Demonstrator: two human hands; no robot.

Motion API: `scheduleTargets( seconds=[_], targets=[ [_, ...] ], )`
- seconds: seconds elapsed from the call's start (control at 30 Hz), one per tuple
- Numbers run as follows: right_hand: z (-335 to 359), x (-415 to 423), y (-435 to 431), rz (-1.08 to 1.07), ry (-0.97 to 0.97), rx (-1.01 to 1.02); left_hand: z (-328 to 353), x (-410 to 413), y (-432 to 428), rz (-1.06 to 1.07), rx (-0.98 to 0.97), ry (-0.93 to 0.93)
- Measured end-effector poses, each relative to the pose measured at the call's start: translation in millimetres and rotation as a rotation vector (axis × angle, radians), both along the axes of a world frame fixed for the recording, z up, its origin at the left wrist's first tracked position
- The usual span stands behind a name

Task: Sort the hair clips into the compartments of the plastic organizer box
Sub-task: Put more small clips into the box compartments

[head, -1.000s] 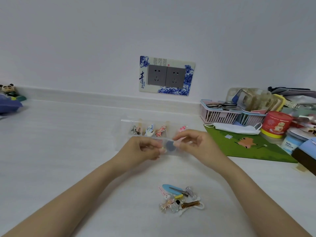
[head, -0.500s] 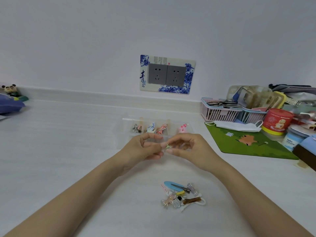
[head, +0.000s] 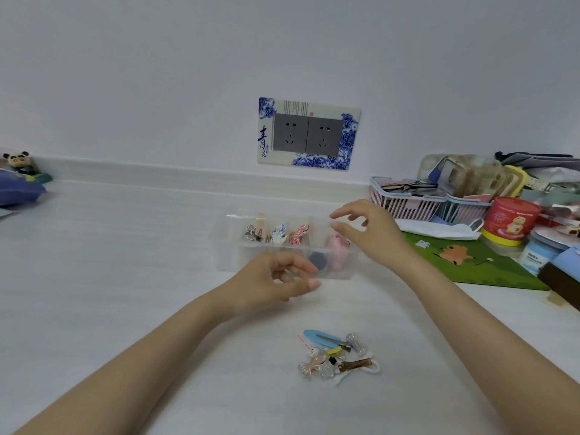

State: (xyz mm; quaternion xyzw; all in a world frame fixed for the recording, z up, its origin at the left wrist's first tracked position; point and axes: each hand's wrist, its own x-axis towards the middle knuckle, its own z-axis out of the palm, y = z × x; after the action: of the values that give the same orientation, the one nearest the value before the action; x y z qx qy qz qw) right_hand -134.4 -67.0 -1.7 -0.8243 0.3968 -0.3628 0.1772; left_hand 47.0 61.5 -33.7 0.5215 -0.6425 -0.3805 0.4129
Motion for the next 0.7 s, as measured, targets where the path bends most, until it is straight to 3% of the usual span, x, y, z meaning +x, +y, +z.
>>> scheduleTargets(
  seconds=[0.1, 0.2, 0.27, 0.5, 0.7],
  targets=[
    [3.7, -17.9, 27.3, 0.142, -0.075, 0.127, 2.4, -5.6, 9.2, -0.146, 0.0, -0.175],
    [-7.0, -41.1, 58.0, 0.37, 0.12, 0.379, 1.4, -14.0, 17.1, -0.251, 0.011, -0.376],
    [-18.8, -53.6, 72.0, 0.402, 0.249, 0.416, -0.5, -19.2, 19.4, -0.277, -0.004, -0.445],
    [-28.3, -65.4, 88.5, 0.418, 0.41, 0.426, -8.2, -20.7, 17.1, -0.226, -0.04, -0.488],
    [-30.5, -49.1, 79.8, 0.316, 0.27, 0.402, -15.8, -6.6, 4.4, -0.074, -0.091, -0.453]
  ],
)
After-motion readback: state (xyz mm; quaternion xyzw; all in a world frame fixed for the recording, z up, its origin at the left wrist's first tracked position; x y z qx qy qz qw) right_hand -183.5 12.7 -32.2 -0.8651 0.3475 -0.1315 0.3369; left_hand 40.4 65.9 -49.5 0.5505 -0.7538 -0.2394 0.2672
